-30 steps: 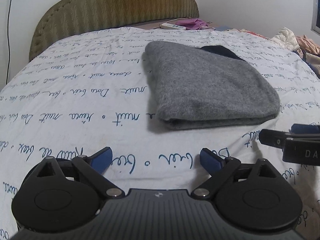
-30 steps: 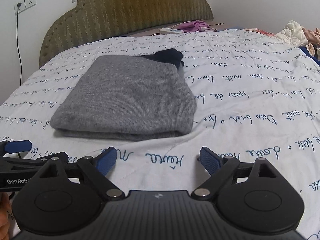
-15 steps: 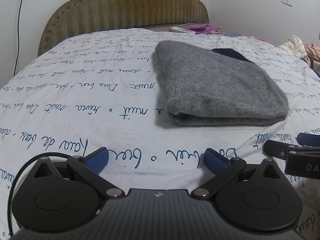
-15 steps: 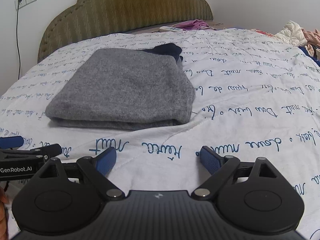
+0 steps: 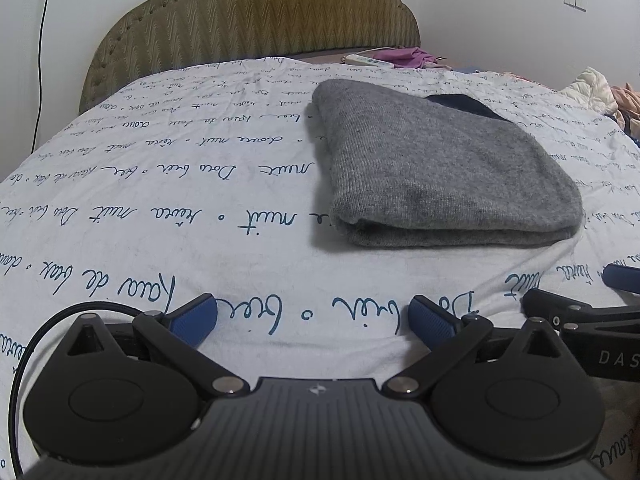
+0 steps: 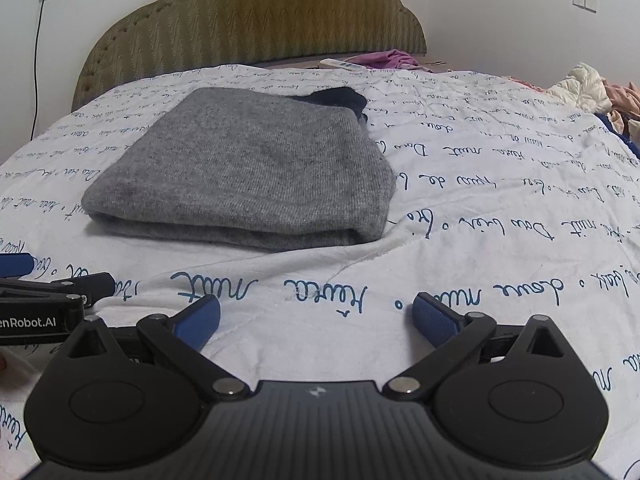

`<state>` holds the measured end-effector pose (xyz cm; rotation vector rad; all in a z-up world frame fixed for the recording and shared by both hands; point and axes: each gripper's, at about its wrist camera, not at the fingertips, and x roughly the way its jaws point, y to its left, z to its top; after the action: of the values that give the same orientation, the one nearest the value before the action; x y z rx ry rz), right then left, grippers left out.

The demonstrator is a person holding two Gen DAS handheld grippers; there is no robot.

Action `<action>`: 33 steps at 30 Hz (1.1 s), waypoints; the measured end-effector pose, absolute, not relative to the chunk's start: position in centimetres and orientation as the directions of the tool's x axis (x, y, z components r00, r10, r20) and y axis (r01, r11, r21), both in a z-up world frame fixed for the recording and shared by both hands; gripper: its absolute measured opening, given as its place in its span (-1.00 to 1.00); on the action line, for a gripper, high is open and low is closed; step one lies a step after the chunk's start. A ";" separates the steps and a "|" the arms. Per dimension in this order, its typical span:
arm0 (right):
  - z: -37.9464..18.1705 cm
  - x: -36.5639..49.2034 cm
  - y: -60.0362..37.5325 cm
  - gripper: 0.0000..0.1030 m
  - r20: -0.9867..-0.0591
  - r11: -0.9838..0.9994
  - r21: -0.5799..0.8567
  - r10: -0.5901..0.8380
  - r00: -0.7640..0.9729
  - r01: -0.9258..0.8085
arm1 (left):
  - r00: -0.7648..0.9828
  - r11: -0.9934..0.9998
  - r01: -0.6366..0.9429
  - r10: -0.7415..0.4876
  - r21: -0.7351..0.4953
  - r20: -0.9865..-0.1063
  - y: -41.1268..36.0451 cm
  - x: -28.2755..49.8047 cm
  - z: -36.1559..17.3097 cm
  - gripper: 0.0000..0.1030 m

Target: Fold small clothes

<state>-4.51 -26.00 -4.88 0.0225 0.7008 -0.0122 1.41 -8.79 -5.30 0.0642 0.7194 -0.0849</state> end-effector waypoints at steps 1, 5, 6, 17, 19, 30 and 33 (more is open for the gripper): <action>-4.9 -4.6 -26.0 1.00 -0.643 1.000 0.018 -0.003 0.766 0.019 | 0.751 0.995 0.099 -0.055 0.031 -0.659 -8.8 1.4 -5.3 1.00; -4.9 -4.8 -26.5 1.00 -0.637 0.999 0.049 0.013 0.771 0.023 | 0.754 0.995 0.098 -0.055 0.030 -0.655 -8.7 1.3 -5.3 1.00; -4.9 -4.8 -26.5 1.00 -0.635 0.998 0.055 0.015 0.772 0.025 | 0.756 0.995 0.098 -0.054 0.031 -0.653 -8.7 1.2 -5.4 1.00; -5.1 -4.5 -26.1 1.00 -0.643 0.999 0.026 -0.003 0.766 0.025 | 0.754 0.995 0.100 -0.060 0.024 -0.654 -8.6 1.2 -5.4 1.00; -5.0 -4.5 -26.1 1.00 -0.643 0.999 0.024 -0.004 0.766 0.026 | 0.754 0.995 0.100 -0.062 0.022 -0.654 -8.6 1.3 -5.4 1.00; -5.0 -4.5 -26.0 1.00 -0.642 0.999 0.023 -0.005 0.767 0.026 | 0.755 0.995 0.100 -0.069 0.010 -0.652 -8.6 1.1 -5.4 1.00; -5.0 -4.5 -26.0 1.00 -0.642 0.999 0.023 -0.005 0.767 0.026 | 0.755 0.995 0.101 -0.067 0.014 -0.652 -8.6 1.1 -5.4 1.00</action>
<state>-4.53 -25.98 -5.04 0.0310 0.6970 -0.0171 1.11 -8.64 -5.37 0.0488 0.7090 -0.0916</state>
